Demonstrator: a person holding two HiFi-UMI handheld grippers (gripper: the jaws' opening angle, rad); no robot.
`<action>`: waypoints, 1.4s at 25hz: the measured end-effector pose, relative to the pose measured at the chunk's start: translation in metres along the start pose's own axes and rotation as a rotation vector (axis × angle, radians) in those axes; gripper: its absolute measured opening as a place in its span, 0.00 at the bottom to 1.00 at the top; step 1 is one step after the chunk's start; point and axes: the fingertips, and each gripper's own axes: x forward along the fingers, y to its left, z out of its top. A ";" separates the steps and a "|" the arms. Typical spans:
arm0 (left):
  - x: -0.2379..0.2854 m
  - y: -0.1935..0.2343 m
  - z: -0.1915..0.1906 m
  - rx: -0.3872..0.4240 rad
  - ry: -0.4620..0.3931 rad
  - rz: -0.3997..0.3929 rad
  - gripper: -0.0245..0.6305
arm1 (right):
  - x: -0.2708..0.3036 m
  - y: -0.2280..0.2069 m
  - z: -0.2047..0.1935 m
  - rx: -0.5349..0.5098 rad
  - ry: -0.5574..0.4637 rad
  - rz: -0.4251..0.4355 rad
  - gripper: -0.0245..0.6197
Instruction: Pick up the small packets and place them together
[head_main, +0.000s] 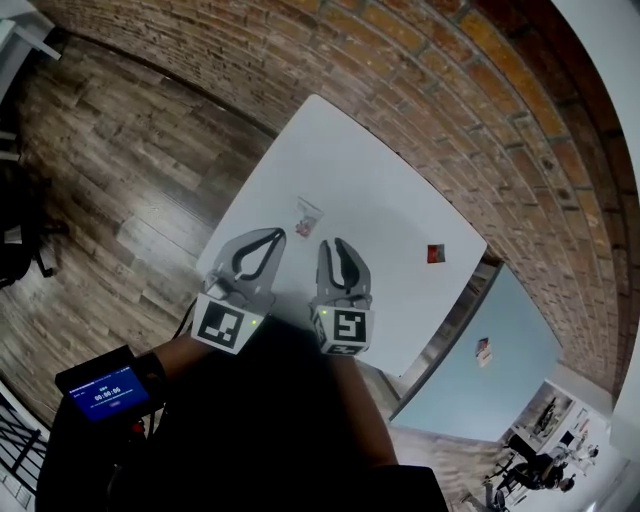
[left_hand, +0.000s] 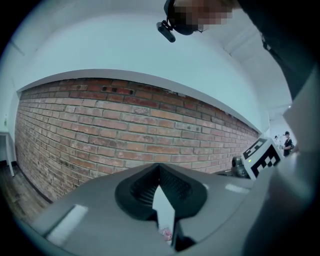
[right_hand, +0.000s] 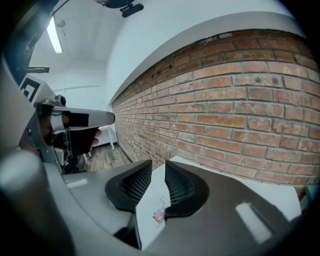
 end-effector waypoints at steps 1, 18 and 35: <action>0.001 0.003 -0.002 0.005 0.008 -0.006 0.04 | 0.004 -0.001 -0.001 0.003 0.007 -0.007 0.18; -0.007 0.059 -0.006 -0.014 0.018 0.009 0.04 | 0.048 -0.004 -0.041 0.059 0.133 -0.096 0.18; 0.000 0.080 -0.015 0.024 0.013 -0.045 0.04 | 0.088 -0.020 -0.113 0.059 0.241 -0.167 0.19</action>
